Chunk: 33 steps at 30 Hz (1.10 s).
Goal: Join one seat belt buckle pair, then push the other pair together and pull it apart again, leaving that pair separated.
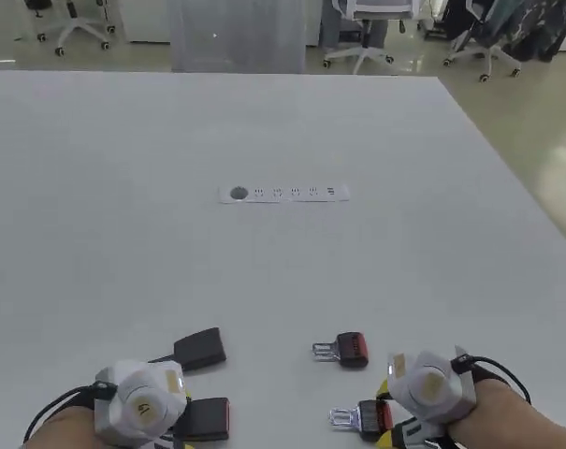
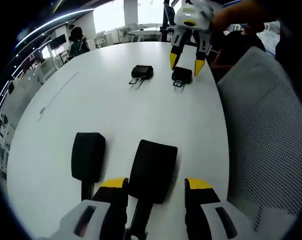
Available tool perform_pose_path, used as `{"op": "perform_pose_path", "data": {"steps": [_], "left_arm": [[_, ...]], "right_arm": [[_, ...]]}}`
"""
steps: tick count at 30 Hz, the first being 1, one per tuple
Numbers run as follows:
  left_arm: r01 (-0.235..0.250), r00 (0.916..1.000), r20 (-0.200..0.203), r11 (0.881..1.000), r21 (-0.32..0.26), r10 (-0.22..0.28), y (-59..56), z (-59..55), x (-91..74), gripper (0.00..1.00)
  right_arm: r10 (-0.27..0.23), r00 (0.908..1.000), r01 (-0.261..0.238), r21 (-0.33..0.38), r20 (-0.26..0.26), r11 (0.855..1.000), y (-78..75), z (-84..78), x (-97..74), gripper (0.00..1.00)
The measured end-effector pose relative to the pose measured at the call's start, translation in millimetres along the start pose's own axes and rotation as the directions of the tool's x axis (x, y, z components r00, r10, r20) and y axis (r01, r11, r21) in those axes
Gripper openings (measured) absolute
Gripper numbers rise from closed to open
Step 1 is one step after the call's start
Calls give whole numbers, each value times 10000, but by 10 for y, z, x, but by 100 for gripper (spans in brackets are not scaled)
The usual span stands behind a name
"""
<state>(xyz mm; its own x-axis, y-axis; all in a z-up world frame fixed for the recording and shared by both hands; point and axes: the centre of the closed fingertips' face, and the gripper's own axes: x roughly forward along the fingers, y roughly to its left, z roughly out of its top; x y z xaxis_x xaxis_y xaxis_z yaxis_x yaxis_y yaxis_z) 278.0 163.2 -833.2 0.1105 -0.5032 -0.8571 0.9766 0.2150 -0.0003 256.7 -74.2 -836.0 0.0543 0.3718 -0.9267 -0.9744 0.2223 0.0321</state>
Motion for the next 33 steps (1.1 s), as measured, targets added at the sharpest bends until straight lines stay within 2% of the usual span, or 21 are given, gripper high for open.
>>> {"op": "perform_pose_path", "data": {"steps": [5,9,12,13,16,17,18,25,33], "left_arm": [[91,9999,-78,9998,176,-89,45,23,16,39],[330,9984,-489,9935,1091,-278,22,-14,31,38],[366,9963,-829,9819,1858,-215,47,-59,30,35],[373,9949,-995,9740,2234,-153,60,-76,27,34],[416,9952,-954,9737,2239,-206,53,-69,31,33],[598,9953,-897,9631,2625,-373,30,-57,32,33],[656,9948,-929,9583,2780,-411,21,-62,33,33],[770,9937,-1006,9555,2848,-501,14,-54,43,32],[843,9915,-1169,9650,2483,-565,15,-52,60,32]], "right_arm": [[250,9993,-256,-225,-285,9994,26,-16,56,35],[303,9988,-323,-512,-395,9982,38,-20,81,34],[325,9977,-357,-537,-597,9979,67,-26,101,34],[304,9975,-345,-632,-636,9974,55,-30,94,34],[327,9971,-368,-583,-687,9976,38,-38,102,33],[308,9968,-355,-634,-738,9974,39,-40,101,33],[287,9966,-339,-668,-773,9972,39,-38,102,33],[213,9957,-298,-945,-897,9951,32,-41,107,33],[102,9943,-223,-1137,-1058,9933,27,-35,120,34]]}}
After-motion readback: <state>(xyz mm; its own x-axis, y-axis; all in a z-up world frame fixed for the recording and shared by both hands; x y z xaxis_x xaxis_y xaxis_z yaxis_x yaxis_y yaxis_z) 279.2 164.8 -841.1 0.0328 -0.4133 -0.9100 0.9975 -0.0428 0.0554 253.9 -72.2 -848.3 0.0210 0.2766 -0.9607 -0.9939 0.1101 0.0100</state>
